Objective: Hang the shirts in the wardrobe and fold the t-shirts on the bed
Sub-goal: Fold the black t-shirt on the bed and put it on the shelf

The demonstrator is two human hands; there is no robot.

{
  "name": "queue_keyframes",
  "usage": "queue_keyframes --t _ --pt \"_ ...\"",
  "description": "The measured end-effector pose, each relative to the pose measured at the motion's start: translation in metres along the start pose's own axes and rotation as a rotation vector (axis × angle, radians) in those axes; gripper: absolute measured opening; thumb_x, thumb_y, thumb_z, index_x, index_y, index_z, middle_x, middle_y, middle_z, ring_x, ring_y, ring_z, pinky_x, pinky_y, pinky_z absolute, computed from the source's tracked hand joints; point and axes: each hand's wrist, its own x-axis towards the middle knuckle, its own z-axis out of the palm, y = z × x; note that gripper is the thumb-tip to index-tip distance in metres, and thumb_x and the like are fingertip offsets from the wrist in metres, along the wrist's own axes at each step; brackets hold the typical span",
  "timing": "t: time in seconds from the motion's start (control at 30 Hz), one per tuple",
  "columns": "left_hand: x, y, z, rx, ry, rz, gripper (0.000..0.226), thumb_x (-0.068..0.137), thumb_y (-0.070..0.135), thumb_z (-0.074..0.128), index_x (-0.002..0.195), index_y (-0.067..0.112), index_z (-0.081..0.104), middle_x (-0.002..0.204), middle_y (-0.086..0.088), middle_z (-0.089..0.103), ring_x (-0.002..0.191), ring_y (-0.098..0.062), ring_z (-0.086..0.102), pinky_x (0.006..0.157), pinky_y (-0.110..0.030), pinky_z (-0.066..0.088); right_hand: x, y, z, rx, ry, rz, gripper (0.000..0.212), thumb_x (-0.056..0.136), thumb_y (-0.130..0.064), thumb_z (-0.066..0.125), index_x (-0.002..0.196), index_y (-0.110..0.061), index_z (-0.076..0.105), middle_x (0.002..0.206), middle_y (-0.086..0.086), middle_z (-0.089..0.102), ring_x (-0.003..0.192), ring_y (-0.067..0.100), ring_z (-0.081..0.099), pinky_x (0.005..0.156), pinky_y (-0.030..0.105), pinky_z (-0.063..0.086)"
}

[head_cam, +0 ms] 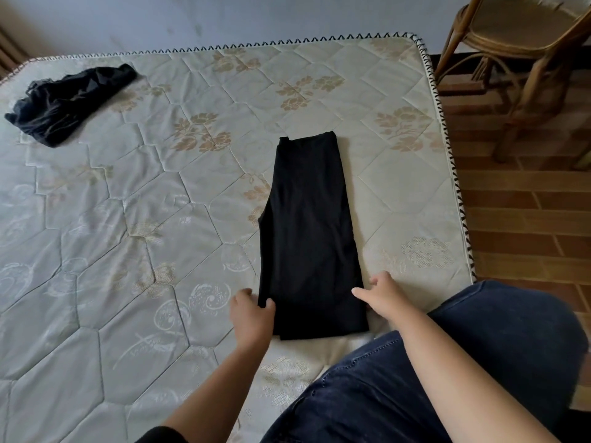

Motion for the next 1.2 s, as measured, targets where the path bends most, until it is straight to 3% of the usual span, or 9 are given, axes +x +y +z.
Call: queue_keyframes --t 0.1,0.27,0.5,0.6,0.8,0.87,0.97,1.1,1.2 --pt "0.008 0.009 -0.009 -0.062 -0.164 -0.148 0.042 0.088 0.017 0.063 0.123 0.001 0.047 0.100 -0.004 0.053 0.089 -0.018 0.051 0.075 -0.027 0.038 0.001 0.004 0.001 0.052 -0.075 0.017 0.033 0.086 -0.028 0.064 0.071 -0.019 0.035 0.070 0.003 0.034 0.066 0.019 0.035 0.064 0.030 0.028" --pt "0.017 0.011 -0.017 0.042 -0.391 -0.153 0.019 0.090 0.020 0.062 0.099 0.005 0.055 0.076 -0.004 0.054 0.062 -0.013 0.048 0.051 -0.022 0.037 -0.006 -0.001 0.001 -0.077 -0.143 0.005 0.021 0.090 -0.026 0.059 0.085 -0.013 0.044 0.084 0.003 0.044 0.075 0.016 0.044 0.069 0.027 0.032" --pt "0.015 0.014 -0.025 -0.462 -0.522 -0.440 0.016 0.095 0.012 0.052 0.104 -0.001 0.056 0.098 -0.017 0.062 0.087 -0.025 0.061 0.061 -0.031 0.053 -0.005 -0.001 0.001 -0.109 -0.100 -0.003 0.030 0.093 -0.010 0.050 0.068 -0.013 0.034 0.069 0.000 0.029 0.062 0.014 0.028 0.054 0.027 0.022" --pt "0.014 0.011 -0.032 -0.765 -0.635 -0.619 0.018 0.095 0.011 0.051 0.106 -0.003 0.056 0.105 -0.019 0.063 0.093 -0.028 0.061 0.060 -0.037 0.059 -0.003 -0.001 0.002 -0.098 -0.103 0.010 0.009 0.094 -0.009 0.047 0.092 -0.005 0.055 0.080 0.005 0.037 0.068 0.016 0.032 0.056 0.027 0.024" --pt "0.010 0.000 -0.032 -0.126 -0.733 -0.345 0.018 0.099 0.020 0.046 0.110 0.009 0.056 0.087 -0.008 0.073 0.073 -0.019 0.072 0.069 -0.030 0.053 0.003 0.003 0.005 -0.037 -0.105 0.040 0.008 0.094 -0.010 0.045 0.088 -0.006 0.048 0.075 0.003 0.033 0.065 0.015 0.030 0.060 0.028 0.026" --pt "0.010 0.001 -0.031 -0.036 -0.686 -0.298 0.016 0.098 0.020 0.049 0.106 0.010 0.058 0.078 -0.006 0.073 0.062 -0.015 0.070 0.063 -0.025 0.050 0.003 0.002 0.004 -0.002 -0.135 0.034 0.017 0.096 -0.020 0.048 0.103 -0.005 0.049 0.096 0.007 0.046 0.083 0.019 0.042 0.072 0.028 0.033" --pt "0.013 0.002 -0.026 0.084 -0.562 -0.183 0.020 0.093 0.018 0.057 0.096 0.000 0.064 0.071 -0.010 0.063 0.050 -0.016 0.054 0.051 -0.023 0.039 0.002 0.003 0.005 0.025 -0.170 0.029 0.050 0.094 -0.027 0.055 0.134 -0.004 0.038 0.133 0.008 0.041 0.119 0.025 0.043 0.089 0.030 0.034" --pt "0.008 0.009 -0.018 0.117 -0.482 -0.061 0.024 0.093 0.023 0.054 0.096 0.001 0.065 0.088 -0.013 0.067 0.071 -0.019 0.055 0.061 -0.027 0.041 0.003 0.002 0.005 0.041 -0.171 0.046 0.054 0.094 -0.019 0.053 0.140 0.001 0.033 0.142 0.013 0.038 0.128 0.026 0.039 0.096 0.030 0.033" --pt "0.004 0.016 -0.014 -0.051 -0.469 -0.196 0.019 0.099 0.024 0.045 0.103 0.008 0.055 0.097 -0.009 0.062 0.086 -0.021 0.060 0.063 -0.028 0.052 0.001 0.000 0.005 0.153 -0.193 0.078 0.057 0.092 -0.018 0.053 0.142 0.000 0.031 0.136 0.005 0.039 0.126 0.022 0.038 0.095 0.030 0.031"
